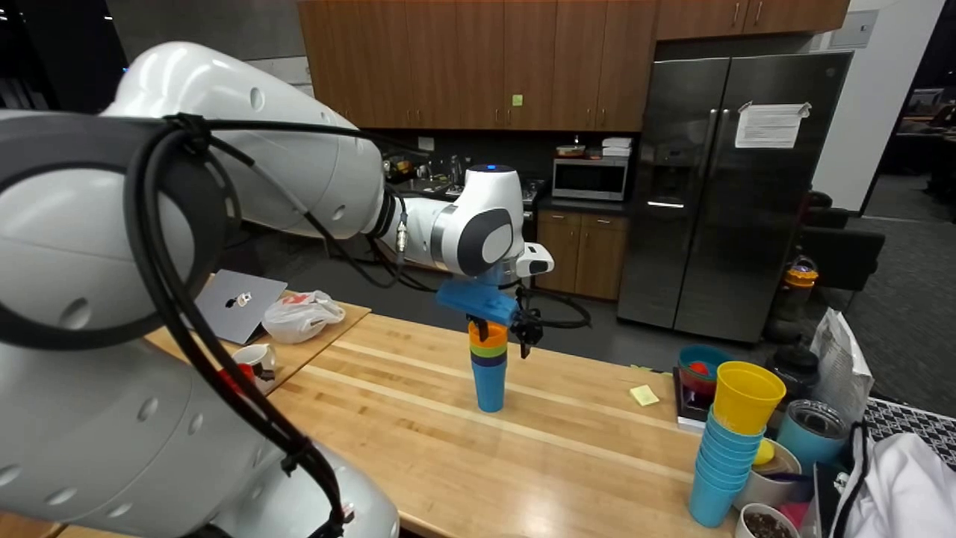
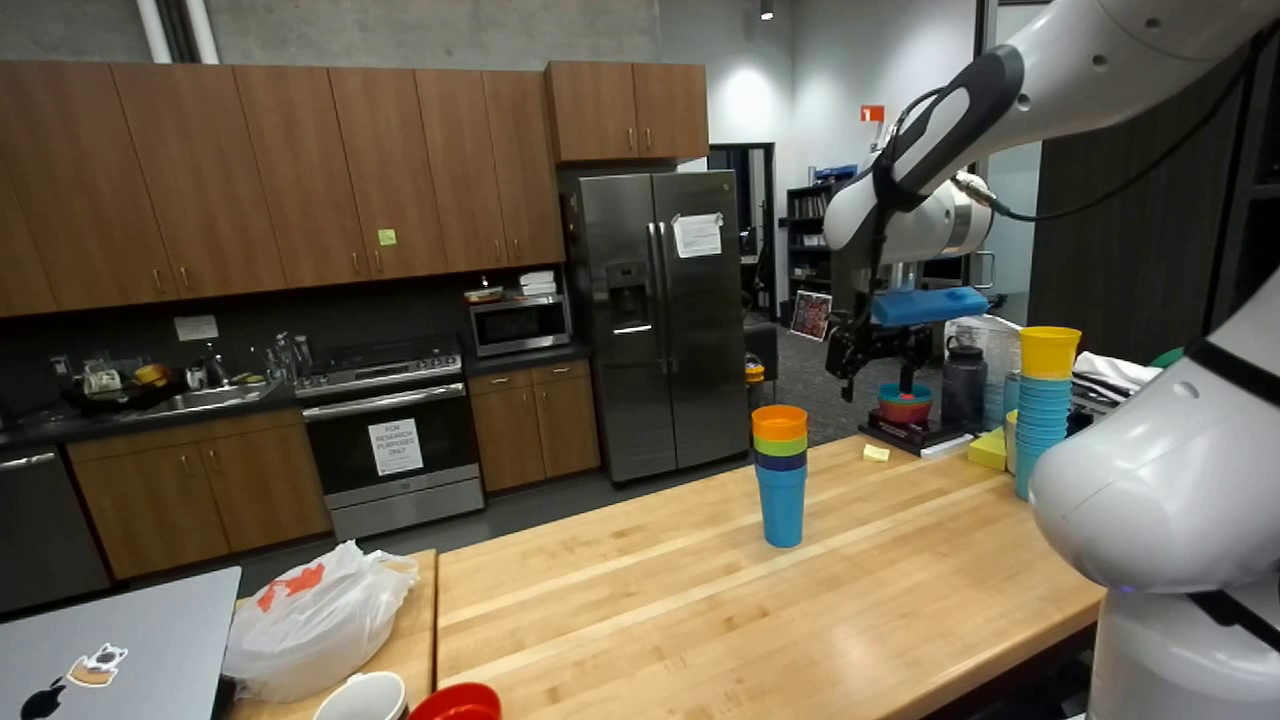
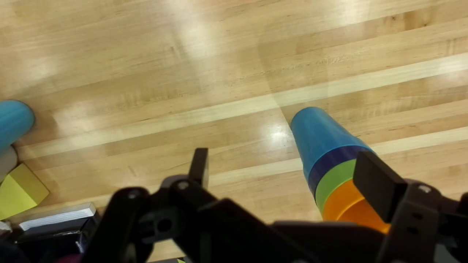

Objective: Pick up the orange cup from the stack of cups to the left and put it on the table, pick up the green cup from the stack of cups to the left and put it on the table, pick up the navy blue cup from the stack of cups to the left and put it on the table

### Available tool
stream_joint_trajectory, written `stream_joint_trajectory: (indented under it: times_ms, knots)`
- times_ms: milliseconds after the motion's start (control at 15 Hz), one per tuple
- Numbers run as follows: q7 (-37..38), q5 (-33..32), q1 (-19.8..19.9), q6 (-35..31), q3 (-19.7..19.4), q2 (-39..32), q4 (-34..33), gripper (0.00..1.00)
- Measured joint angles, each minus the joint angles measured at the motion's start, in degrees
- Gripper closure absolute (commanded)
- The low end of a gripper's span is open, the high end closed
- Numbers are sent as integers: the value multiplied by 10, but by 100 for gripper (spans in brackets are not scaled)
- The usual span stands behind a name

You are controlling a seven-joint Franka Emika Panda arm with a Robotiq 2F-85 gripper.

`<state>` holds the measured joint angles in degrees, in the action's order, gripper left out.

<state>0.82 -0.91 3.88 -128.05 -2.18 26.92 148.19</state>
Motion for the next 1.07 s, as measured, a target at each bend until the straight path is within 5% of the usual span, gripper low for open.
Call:
stream_joint_trajectory:
  times_ms: [600,1067]
  knots:
    - [-5,29,-10,-33,-1,-21,-20,0]
    - [-5,40,-27,-52,1,-106,-94,0]
